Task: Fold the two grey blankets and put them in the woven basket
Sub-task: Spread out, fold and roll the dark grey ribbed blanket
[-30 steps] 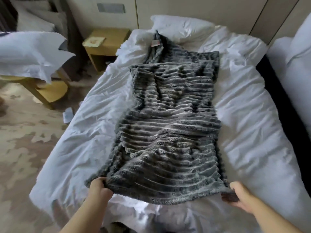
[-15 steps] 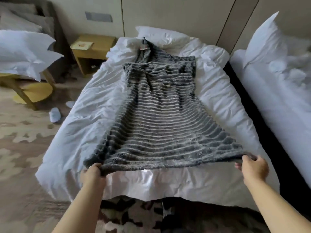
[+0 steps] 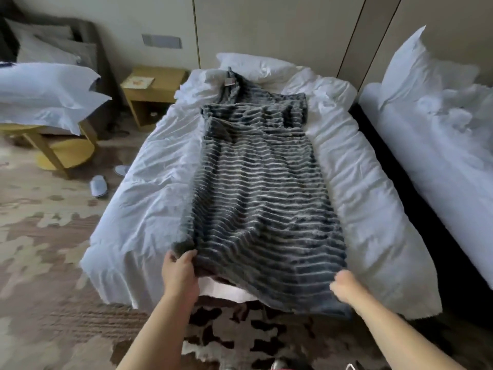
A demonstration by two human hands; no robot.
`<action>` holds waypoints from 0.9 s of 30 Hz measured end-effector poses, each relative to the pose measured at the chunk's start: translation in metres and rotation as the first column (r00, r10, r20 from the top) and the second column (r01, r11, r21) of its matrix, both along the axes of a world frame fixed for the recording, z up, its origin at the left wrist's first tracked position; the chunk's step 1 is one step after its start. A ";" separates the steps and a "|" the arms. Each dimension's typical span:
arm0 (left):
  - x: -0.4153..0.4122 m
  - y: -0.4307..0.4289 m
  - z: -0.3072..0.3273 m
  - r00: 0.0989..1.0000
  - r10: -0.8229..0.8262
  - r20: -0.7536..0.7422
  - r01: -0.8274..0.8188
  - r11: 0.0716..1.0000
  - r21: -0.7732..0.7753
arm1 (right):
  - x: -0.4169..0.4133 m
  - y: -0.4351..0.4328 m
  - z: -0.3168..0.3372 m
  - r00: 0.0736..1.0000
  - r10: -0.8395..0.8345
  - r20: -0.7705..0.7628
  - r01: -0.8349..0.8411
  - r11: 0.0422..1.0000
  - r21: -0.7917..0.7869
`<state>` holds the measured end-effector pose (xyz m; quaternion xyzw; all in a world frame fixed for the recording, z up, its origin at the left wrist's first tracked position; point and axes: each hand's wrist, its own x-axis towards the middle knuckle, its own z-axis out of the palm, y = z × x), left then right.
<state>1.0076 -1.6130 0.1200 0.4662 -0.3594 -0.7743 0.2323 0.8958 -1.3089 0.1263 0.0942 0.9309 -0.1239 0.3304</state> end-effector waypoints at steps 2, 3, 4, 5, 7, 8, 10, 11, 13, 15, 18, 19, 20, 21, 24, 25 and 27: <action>0.001 0.023 0.010 0.994 -0.109 0.020 0.110 0.990 -0.083 | 0.006 -0.058 0.018 0.990 0.097 -0.105 -0.129 0.922 -0.366; 0.002 0.031 0.016 0.986 -0.163 0.025 0.165 0.976 -0.144 | 0.014 -0.088 0.032 0.983 0.104 -0.151 -0.170 0.819 -0.549; 0.004 0.037 0.022 0.975 -0.222 0.030 0.223 0.952 -0.210 | 0.026 -0.114 0.048 0.980 0.114 -0.161 -0.195 0.687 -0.700; 0.006 0.042 0.030 0.961 -0.275 0.024 0.272 0.925 -0.266 | 0.038 -0.137 0.060 0.983 0.129 -0.129 -0.180 0.555 -0.812; 0.012 0.048 0.045 0.931 -0.366 -0.011 0.342 0.879 -0.332 | 0.059 -0.168 0.074 0.984 0.166 -0.063 -0.129 0.428 -0.895; 0.016 0.049 0.051 0.921 -0.389 -0.014 0.360 0.867 -0.345 | 0.067 -0.178 0.076 0.979 0.177 -0.101 -0.171 0.444 -0.880; 0.022 0.050 0.057 0.908 -0.419 -0.001 0.392 0.851 -0.350 | 0.075 -0.185 0.072 0.968 0.075 -0.238 -0.242 0.510 -0.826; 0.027 0.048 0.057 0.907 -0.422 -0.017 0.393 0.858 -0.330 | 0.078 -0.187 0.070 0.959 -0.001 -0.282 -0.242 0.514 -0.823; 0.037 0.042 0.057 0.911 -0.400 -0.100 0.371 0.901 -0.227 | 0.079 -0.190 0.064 0.946 -0.125 -0.299 -0.203 0.490 -0.848; 0.045 0.034 0.059 0.928 -0.318 -0.193 0.312 0.948 -0.063 | 0.079 -0.195 0.061 0.955 -0.173 -0.240 -0.142 0.443 -0.885; 0.053 0.025 0.064 0.954 -0.252 -0.161 0.273 0.953 0.129 | 0.077 -0.198 0.059 0.959 -0.225 -0.170 -0.072 0.387 -0.919; 0.054 0.023 0.065 0.960 -0.249 -0.127 0.268 0.951 0.157 | 0.075 -0.197 0.061 0.952 -0.264 -0.153 -0.052 0.353 -0.934; 0.056 0.020 0.067 0.963 -0.250 -0.104 0.264 0.950 0.168 | 0.072 -0.196 0.063 0.933 -0.321 -0.161 -0.047 0.338 -0.940; 0.058 0.016 0.069 0.965 -0.247 -0.091 0.259 0.950 0.172 | 0.068 -0.195 0.065 0.901 -0.380 -0.211 -0.070 0.352 -0.933; 0.061 0.012 0.075 0.970 -0.229 -0.078 0.238 0.964 0.122 | 0.069 -0.195 0.076 0.804 -0.324 -0.498 -0.319 0.471 -0.822; 0.060 0.012 0.077 0.969 -0.235 -0.076 0.241 0.966 0.093 | 0.074 -0.198 0.078 0.795 -0.200 -0.573 -0.425 0.492 -0.760; 0.056 0.017 0.078 0.959 -0.272 -0.076 0.274 0.961 0.024 | 0.088 -0.203 0.077 0.789 0.060 -0.612 -0.558 0.486 -0.672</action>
